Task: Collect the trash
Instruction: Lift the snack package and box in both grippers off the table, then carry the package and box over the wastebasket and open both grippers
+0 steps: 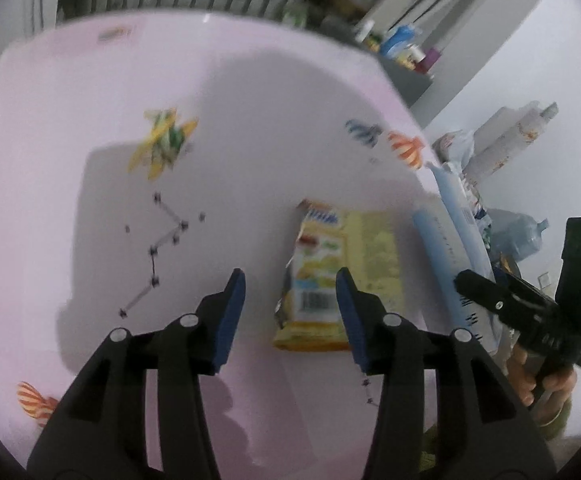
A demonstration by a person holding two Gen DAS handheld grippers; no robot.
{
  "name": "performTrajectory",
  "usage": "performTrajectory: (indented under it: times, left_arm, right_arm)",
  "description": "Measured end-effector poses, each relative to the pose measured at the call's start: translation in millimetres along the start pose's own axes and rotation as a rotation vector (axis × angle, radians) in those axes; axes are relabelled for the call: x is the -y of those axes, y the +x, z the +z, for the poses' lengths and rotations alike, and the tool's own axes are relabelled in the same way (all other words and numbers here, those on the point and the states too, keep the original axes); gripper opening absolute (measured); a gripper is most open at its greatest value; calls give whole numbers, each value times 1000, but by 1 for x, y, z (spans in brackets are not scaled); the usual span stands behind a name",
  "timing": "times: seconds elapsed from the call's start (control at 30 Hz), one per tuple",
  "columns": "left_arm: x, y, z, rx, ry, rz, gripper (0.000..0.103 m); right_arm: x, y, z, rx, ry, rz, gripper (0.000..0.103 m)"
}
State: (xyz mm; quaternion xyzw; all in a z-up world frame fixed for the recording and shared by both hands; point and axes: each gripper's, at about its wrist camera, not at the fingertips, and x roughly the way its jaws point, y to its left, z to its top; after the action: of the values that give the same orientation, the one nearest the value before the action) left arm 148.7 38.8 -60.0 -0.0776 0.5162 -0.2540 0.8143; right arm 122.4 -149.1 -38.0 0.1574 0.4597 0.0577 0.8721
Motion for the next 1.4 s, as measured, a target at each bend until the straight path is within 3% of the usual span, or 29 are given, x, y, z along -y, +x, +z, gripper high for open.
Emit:
performTrajectory:
  times: [0.1,0.2,0.33,0.4,0.47,0.67,0.8,0.97,1.17,1.4]
  left_arm:
    - [0,1,0,-10,4,-39,43]
    - [-1,4,-1,-42,-26,-128,42]
    - [1,-1,-2,-68,-102,-345,42]
    - [12,-5,-1,-50,-82,-411,39]
    - [25,-5,1,-30,-34,-400,33]
    - [43,5,10,-19,54,-276,6]
    - [56,-5,20,1,98,-304,4]
    - [107,-12,35,26,209,-340,2]
    - [201,8,43,-10,392,-408,2]
    - [320,95,38,-175,575,-429,2]
  right_arm:
    - [-5,12,0,-26,-9,1,71]
    - [-10,16,2,-21,-33,-20,71]
    - [-12,17,0,-18,-38,-15,71]
    - [-8,14,-1,-13,-41,-10,71]
    - [-4,11,-1,-6,-36,-3,71]
    - [4,3,-6,16,2,2,70]
    - [16,-14,-7,81,58,29,70]
    - [45,-52,-8,191,128,-6,70]
    - [129,-118,-33,336,323,-110,70]
    - [255,-147,-79,352,610,-224,70]
